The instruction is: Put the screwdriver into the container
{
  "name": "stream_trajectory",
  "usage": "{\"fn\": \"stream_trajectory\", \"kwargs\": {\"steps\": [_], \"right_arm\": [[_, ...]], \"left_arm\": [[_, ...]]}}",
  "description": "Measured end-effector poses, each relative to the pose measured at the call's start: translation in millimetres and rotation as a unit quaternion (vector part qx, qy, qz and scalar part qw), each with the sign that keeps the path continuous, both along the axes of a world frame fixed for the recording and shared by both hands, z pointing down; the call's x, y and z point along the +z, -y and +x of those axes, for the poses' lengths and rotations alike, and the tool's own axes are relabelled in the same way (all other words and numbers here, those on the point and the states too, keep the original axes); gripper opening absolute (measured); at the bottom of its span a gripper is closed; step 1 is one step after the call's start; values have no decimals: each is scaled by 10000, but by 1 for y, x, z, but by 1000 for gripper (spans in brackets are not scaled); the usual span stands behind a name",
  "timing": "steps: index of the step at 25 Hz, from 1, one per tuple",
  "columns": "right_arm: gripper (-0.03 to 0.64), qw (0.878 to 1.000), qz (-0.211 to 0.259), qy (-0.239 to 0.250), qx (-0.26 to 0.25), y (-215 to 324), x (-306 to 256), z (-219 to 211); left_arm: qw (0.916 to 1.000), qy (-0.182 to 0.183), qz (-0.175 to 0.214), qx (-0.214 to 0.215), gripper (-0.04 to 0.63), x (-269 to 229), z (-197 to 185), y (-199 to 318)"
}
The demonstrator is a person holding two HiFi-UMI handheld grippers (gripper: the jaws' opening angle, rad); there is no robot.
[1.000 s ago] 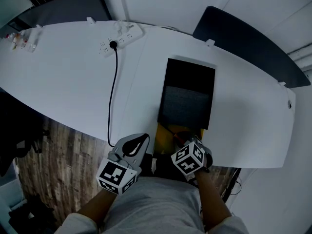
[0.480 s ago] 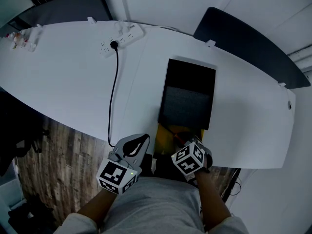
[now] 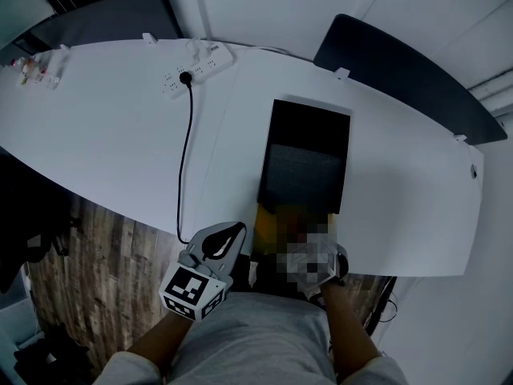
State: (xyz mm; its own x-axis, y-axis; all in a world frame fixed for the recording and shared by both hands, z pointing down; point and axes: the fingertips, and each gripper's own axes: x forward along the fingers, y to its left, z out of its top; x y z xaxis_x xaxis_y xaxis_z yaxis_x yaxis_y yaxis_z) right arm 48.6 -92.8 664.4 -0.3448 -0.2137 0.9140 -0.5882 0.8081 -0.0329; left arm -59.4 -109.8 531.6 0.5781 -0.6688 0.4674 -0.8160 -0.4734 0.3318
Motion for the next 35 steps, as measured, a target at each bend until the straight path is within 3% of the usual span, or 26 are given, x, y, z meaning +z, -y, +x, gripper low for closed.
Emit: {"fn": "stream_trajectory", "kwargs": {"steps": [7, 14, 20, 30, 35], "right_arm": [[115, 9963, 188, 695, 476, 9, -33, -1], [76, 9824, 624, 1441, 1007, 25, -86, 10], [17, 9666, 1057, 1945, 1290, 34, -127, 18], [15, 9332, 1630, 2915, 1325, 37, -198, 22], [15, 9210, 1819, 3152, 1392, 28, -210, 18]], "left_arm": [[9999, 2, 90, 68, 2, -7, 6, 1], [9995, 10, 287, 161, 2, -24, 15, 8], [9985, 25, 479, 261, 2, -39, 22, 12], [9957, -91, 854, 359, 2, -70, 34, 20], [9947, -61, 950, 386, 2, -77, 36, 16]]}}
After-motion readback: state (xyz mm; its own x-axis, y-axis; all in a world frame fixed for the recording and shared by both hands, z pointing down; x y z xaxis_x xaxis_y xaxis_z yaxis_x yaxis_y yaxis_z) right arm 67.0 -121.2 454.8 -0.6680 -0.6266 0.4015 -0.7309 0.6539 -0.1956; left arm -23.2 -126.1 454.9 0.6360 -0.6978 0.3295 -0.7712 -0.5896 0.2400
